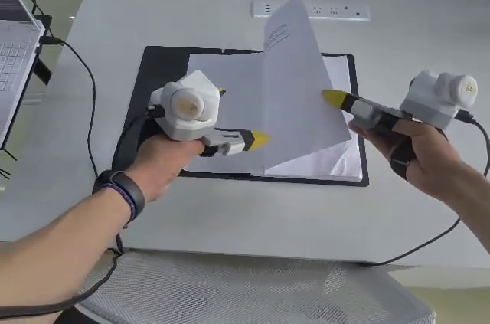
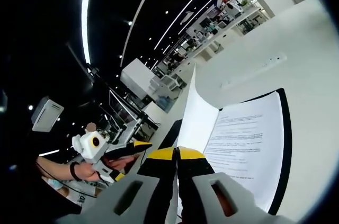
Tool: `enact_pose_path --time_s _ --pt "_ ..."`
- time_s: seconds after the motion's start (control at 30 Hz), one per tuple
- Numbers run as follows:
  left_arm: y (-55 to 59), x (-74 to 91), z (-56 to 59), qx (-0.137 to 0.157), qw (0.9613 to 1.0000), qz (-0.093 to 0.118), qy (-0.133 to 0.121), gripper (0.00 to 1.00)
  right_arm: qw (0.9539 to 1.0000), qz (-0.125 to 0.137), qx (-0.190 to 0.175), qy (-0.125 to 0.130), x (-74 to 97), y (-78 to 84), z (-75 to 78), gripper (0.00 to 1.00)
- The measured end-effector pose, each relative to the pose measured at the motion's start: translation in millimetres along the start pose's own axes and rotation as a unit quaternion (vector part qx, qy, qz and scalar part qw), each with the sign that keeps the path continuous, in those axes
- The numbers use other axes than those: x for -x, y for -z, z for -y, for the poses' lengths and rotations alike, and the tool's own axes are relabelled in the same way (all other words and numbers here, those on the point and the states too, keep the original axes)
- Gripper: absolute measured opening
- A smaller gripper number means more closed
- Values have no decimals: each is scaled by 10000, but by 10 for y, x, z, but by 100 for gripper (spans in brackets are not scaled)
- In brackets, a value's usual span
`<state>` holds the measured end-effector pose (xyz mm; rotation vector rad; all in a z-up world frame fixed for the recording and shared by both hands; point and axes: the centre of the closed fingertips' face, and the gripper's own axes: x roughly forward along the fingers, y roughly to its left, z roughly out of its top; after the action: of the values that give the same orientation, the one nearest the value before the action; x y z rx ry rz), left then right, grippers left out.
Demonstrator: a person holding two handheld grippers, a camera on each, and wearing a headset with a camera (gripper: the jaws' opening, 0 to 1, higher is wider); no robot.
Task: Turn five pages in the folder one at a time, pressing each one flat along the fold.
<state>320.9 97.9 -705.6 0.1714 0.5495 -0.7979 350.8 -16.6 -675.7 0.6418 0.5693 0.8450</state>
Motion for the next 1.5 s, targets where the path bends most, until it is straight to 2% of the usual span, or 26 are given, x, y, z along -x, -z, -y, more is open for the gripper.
enact_pose_path --time_s 0.1,0.17,0.37,0.47,0.53,0.6,0.8,1.03,1.3,1.5 --pt "42 112 -97 58 9999 20 -100 76 9999 -68 37 -90 -92 16 -78 0" --pt "65 195 -157 127 9998 55 -164 76 9998 -121 51 -156 -114 9 -41 0" --pt "127 431 -318 241 9989 121 -375 77 9991 -281 70 -307 -334 114 -187 0" --pt "156 533 -378 309 9984 151 -460 78 9985 -375 80 -383 -458 176 -265 0" --pt "174 599 -409 335 9980 165 -506 78 9982 -426 72 -421 -493 190 -238 0" --pt "189 665 -438 362 9977 181 -549 79 9977 -491 79 -451 -571 236 -281 0" --pt "228 819 -505 435 9967 226 -644 79 9966 -646 74 -508 -772 346 -377 0" --pt "280 959 -526 563 9954 295 -713 79 9945 -905 17 -526 -1029 545 -457 0" --pt "334 1112 -550 615 9942 307 -827 79 9919 -1167 -70 -488 -1276 763 -472 0" --pt "361 1174 -590 655 9932 335 -901 79 9900 -1345 -194 -390 -1463 909 -421 0"
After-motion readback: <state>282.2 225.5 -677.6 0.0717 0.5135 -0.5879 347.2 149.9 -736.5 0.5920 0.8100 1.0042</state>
